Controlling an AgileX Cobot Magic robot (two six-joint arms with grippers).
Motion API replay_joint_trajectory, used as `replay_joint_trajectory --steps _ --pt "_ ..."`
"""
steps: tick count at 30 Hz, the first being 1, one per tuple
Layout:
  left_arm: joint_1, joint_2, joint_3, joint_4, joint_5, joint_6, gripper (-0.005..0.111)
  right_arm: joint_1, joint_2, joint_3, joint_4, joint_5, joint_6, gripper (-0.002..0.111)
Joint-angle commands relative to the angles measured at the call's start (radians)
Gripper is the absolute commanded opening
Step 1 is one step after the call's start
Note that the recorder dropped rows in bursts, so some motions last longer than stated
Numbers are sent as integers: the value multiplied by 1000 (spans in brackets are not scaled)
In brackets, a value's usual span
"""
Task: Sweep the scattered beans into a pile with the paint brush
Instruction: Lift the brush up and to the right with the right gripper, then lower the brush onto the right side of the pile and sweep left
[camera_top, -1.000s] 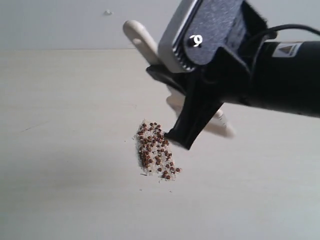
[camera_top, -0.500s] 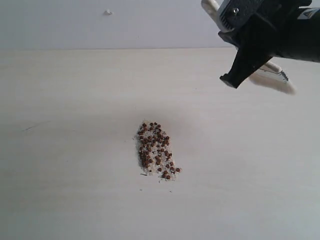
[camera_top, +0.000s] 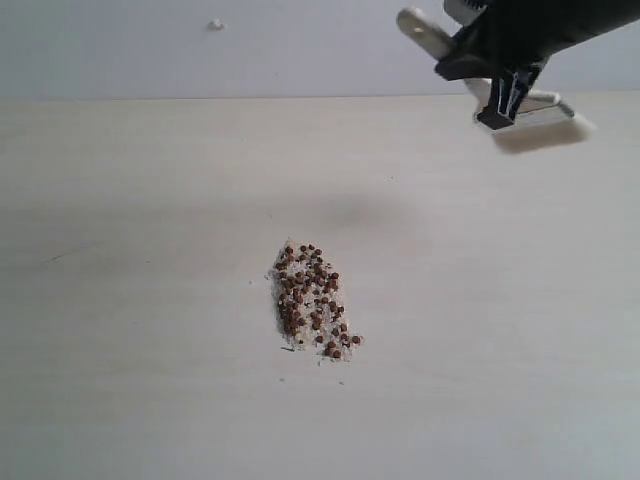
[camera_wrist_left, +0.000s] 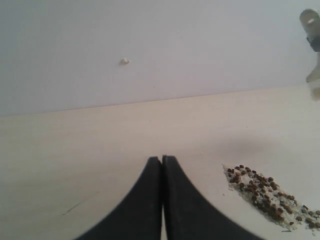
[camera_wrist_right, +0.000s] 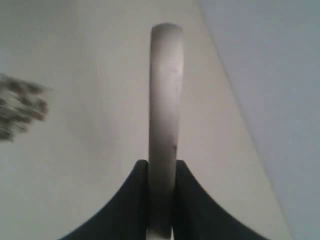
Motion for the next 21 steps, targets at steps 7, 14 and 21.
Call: replay_joint_trajectory --steps 7,14,21 --pt "2 -3 1 -9 -2 -2 0 -101 193 23 580 530 -330 0" --pt "2 -3 1 -9 -2 -2 0 -17 153 232 722 530 -347 0" --pt "2 -3 1 -9 -2 -2 0 118 90 365 729 530 -379 0"
